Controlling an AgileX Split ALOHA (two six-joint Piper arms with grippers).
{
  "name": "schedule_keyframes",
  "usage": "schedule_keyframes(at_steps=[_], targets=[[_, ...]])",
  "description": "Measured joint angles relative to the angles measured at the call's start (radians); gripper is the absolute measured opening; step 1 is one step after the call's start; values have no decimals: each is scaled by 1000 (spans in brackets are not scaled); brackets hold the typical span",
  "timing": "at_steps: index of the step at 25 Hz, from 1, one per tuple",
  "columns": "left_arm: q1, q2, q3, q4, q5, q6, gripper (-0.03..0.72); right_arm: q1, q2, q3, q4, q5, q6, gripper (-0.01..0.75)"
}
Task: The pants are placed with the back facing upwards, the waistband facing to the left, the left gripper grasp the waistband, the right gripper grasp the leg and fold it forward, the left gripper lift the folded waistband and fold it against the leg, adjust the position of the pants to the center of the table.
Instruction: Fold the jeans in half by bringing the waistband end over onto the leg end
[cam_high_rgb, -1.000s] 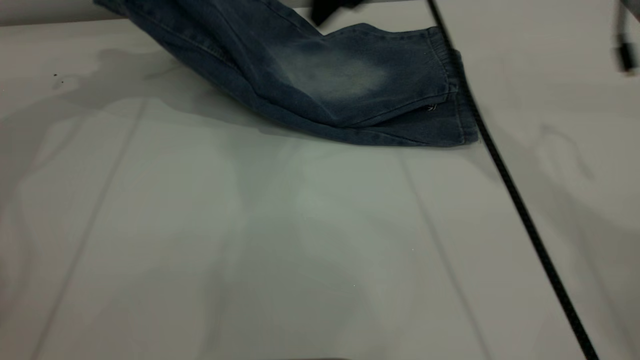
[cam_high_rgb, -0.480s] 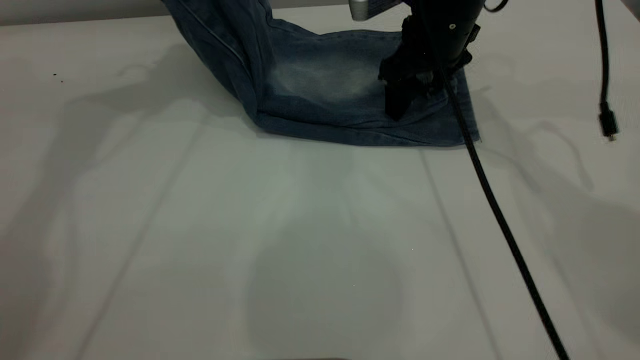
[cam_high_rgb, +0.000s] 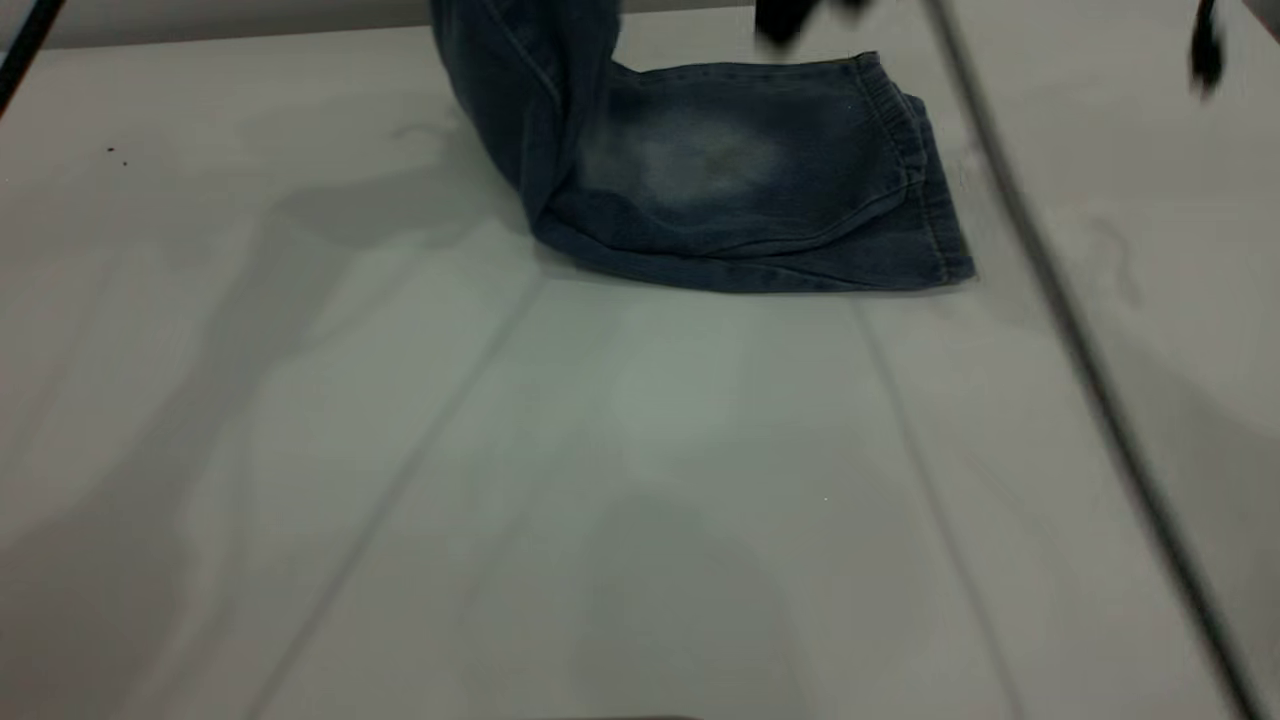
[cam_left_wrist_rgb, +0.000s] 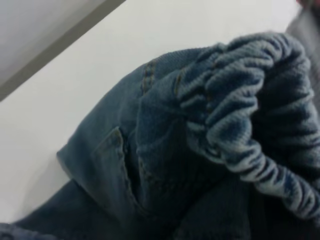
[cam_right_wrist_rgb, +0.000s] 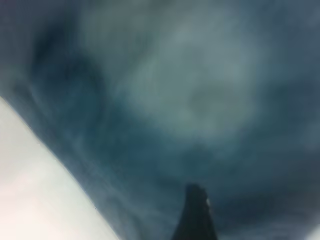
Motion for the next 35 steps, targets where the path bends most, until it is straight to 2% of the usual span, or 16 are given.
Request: schedule_keyframes(at_steps=[5,9,12,20,23,28,31,35], targets=[[-55,1,-19,17,-9,-17,61,-163,-93,-90,2,69,59,477],[-136,28,-24,53,-44,-17,61,-279,-137,-112,33,119,95,477],[-198,78,-24,58,-108,-17,61,-310,-158,-114,76,149,98,477],[-328,256,-24,59,-323,-17,69,-312,-159,-115,138,164,88,477],[-355,293,-24,57,-348,-15,121,-312,-159,-115,144,164,87,477],[-358,275,-64,69,-314,-1,361,-312,-159,-115,148,166,87,477],[-357,215,-123,174,-181,-19,487,-312,-159,-115,149,167,87,477],[-355,146,-166,453,41,-145,526,-312,-159,-115,149,170,86,477]])
